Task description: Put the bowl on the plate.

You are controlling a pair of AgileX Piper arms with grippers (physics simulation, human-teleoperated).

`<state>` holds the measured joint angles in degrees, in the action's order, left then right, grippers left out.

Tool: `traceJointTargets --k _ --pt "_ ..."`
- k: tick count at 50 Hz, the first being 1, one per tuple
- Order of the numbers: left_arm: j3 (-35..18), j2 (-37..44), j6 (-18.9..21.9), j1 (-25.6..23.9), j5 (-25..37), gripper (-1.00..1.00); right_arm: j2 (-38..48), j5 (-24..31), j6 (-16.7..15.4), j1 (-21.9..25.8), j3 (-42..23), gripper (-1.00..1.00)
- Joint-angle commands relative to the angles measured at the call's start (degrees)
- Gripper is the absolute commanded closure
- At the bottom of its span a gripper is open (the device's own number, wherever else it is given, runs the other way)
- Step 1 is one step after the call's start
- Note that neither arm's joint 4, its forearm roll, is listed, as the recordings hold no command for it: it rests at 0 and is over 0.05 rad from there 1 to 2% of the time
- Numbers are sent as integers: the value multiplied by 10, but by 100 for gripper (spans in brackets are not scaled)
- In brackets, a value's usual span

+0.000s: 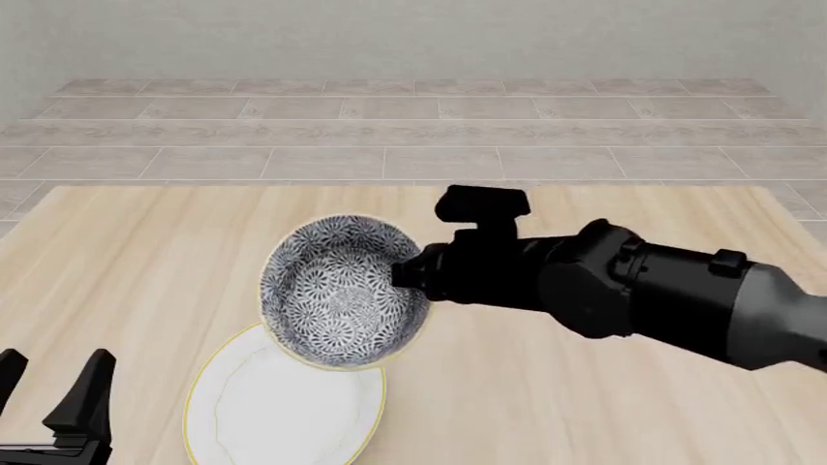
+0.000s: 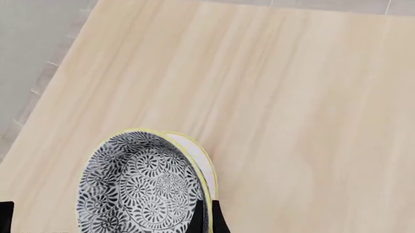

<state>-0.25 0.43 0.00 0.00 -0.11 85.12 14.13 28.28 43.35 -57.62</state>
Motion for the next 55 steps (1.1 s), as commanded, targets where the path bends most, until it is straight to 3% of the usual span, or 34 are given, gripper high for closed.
traceJointTargets --k 1,55 --pt "0 0 0 0 0 -100 17 -8 4 14 -11 100" --pt "0 0 0 0 0 -100 86 -32 8 50 -31 100"
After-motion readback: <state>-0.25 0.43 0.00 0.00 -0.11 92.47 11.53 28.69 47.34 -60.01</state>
